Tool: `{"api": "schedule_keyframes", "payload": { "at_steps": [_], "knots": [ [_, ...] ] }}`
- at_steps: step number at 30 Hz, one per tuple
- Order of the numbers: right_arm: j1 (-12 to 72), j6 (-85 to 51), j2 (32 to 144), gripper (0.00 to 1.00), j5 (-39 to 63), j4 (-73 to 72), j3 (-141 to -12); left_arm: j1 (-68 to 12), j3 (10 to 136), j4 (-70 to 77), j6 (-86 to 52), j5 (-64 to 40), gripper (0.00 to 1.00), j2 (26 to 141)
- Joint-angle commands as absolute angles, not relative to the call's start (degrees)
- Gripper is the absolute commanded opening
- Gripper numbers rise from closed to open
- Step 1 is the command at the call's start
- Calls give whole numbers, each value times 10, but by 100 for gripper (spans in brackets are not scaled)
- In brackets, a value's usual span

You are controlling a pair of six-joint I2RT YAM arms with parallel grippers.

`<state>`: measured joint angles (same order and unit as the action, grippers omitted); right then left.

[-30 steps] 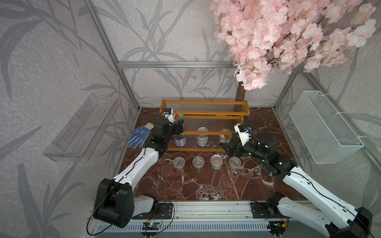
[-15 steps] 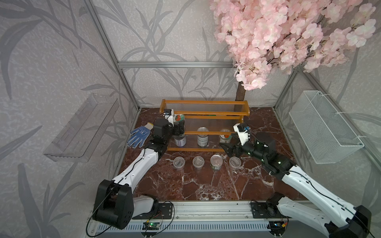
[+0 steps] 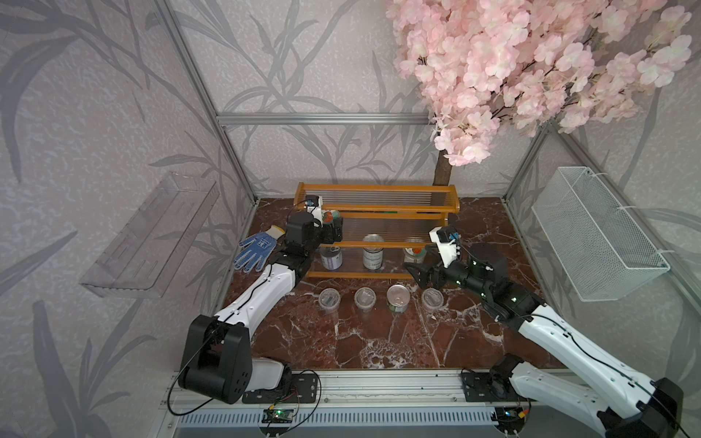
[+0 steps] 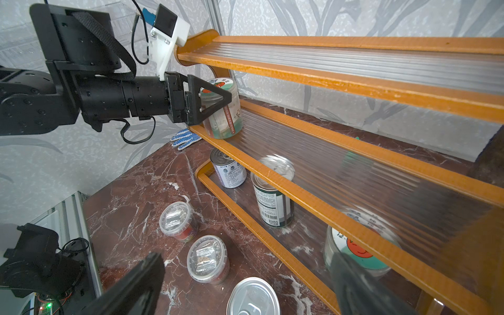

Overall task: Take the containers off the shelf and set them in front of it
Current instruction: 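Pick up a container from the shelf, then place the container at the center of the board.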

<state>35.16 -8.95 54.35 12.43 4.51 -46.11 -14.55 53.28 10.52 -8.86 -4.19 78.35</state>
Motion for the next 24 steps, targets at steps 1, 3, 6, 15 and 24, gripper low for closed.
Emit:
{"api": "schedule_keyframes", "payload": {
  "at_steps": [1, 3, 6, 15, 24],
  "knots": [
    [348, -91, 537, 99, 117, 29, -458, -144, 557, 104, -80, -49, 94, 797],
    [348, -90, 538, 99, 117, 27, -458, -143, 559, 105, -78, -49, 89, 797],
    [347, -88, 537, 99, 117, 27, -457, -144, 561, 100, -78, -50, 84, 794],
    [346, -90, 539, 99, 119, 23, -456, -145, 548, 68, -78, -51, 83, 745],
    [346, -100, 539, 99, 125, 20, -451, -148, 510, 3, -99, -90, 83, 660]
  ]
}}
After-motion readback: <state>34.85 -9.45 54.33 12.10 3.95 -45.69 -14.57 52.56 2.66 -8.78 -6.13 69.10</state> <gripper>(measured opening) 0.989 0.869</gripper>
